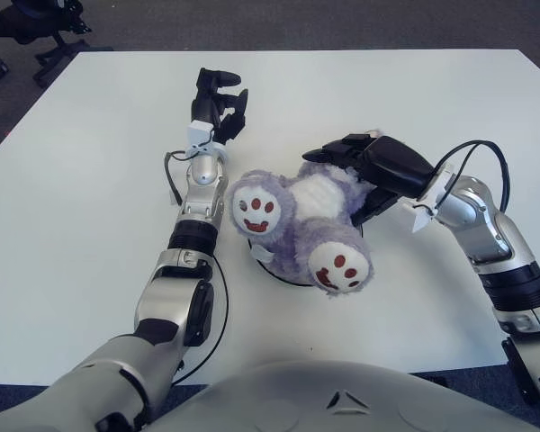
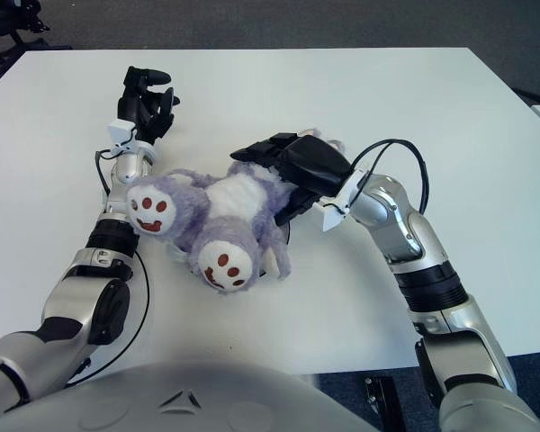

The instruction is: Put the doll into the plate.

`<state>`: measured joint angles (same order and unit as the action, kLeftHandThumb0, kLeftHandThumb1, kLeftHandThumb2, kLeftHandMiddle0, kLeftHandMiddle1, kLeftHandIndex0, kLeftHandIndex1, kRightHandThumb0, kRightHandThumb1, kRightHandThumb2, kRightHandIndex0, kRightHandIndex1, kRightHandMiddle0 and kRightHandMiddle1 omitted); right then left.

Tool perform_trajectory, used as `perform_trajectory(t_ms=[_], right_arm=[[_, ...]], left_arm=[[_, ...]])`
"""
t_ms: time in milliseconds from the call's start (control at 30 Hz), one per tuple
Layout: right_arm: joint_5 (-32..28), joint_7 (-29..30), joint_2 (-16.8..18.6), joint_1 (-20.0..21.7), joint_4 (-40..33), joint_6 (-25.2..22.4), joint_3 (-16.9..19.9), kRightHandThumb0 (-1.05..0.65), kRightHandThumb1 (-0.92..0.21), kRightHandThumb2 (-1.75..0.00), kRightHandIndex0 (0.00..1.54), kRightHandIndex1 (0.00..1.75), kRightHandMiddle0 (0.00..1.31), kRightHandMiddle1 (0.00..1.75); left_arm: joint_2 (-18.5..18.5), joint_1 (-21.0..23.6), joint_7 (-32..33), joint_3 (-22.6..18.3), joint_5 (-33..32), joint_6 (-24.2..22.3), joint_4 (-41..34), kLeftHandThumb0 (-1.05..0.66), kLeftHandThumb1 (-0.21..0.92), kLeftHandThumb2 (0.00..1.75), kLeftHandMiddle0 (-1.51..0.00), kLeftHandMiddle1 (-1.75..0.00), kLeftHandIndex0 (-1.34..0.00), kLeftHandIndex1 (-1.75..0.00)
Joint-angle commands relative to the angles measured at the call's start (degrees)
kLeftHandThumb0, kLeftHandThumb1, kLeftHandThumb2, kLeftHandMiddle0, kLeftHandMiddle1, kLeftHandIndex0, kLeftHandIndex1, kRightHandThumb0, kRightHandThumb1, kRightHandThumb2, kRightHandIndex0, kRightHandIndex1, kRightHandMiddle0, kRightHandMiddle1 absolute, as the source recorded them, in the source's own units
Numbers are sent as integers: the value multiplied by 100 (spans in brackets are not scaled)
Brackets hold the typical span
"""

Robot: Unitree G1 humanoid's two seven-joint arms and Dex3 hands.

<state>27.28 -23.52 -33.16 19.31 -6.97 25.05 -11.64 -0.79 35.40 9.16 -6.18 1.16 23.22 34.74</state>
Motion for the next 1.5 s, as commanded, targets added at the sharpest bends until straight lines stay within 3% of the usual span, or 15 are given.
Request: perform_trajectory(t_ms=[0,233,500,733,800,867,1200,1233,1333,1467], right_arm=[[-43,-67,-105,-28,-61,-80,90,-32,-88,0,33,0,44,4],[-42,-80,-100,-30,-72,-95,109,-33,-88,0,32,0,44,3],[-882,-669,-366,128,-217,-524,528,-34,-87,0,26,0,36,0],[-997,-789,-403,134,-271,-609,557,-34,-86,0,25,0,34,0],[-2572,-1865,-553,784,-134,-1977,912,-38,-87,0,26,1,36,1],[-3327,-2336,-635,1080,-83,-2737,1125,-46,-88,-1,30,1,40,2],[-3682,-2600,-790,1266,-103,-3341,1320,-55,-86,0,38,1,46,3],[-3872,-2642,-738,1441,166,-3394,1445,-55,-86,0,39,1,47,3],[-4606,-2669,-544,1775,613,-4170,1788,-56,-77,0,39,1,47,3],[-4968,-2573,-497,1860,648,-4776,1908,-57,-71,0,39,0,48,3]], left_arm=[[-35,95,64,27,76,24,37,0,92,35,-34,-152,-33,-150],[-33,92,73,24,104,17,32,0,92,35,-34,-151,-33,-150],[-77,56,351,160,463,-147,-63,0,92,35,-42,-157,-27,-140],[-82,52,375,177,467,-163,-75,0,92,35,-43,-157,-27,-140],[-77,46,432,199,517,-182,-84,0,92,35,-44,-157,-27,-140],[-78,44,465,214,546,-194,-86,0,92,35,-44,-156,-27,-140],[-96,40,494,241,554,-202,-74,0,92,34,-46,-153,-27,-141],[-100,38,491,247,560,-203,-69,0,92,34,-46,-153,-27,-141],[-114,37,477,259,556,-206,-58,0,92,34,-45,-153,-26,-143],[-123,38,464,261,536,-211,-56,0,92,35,-45,-153,-25,-144]])
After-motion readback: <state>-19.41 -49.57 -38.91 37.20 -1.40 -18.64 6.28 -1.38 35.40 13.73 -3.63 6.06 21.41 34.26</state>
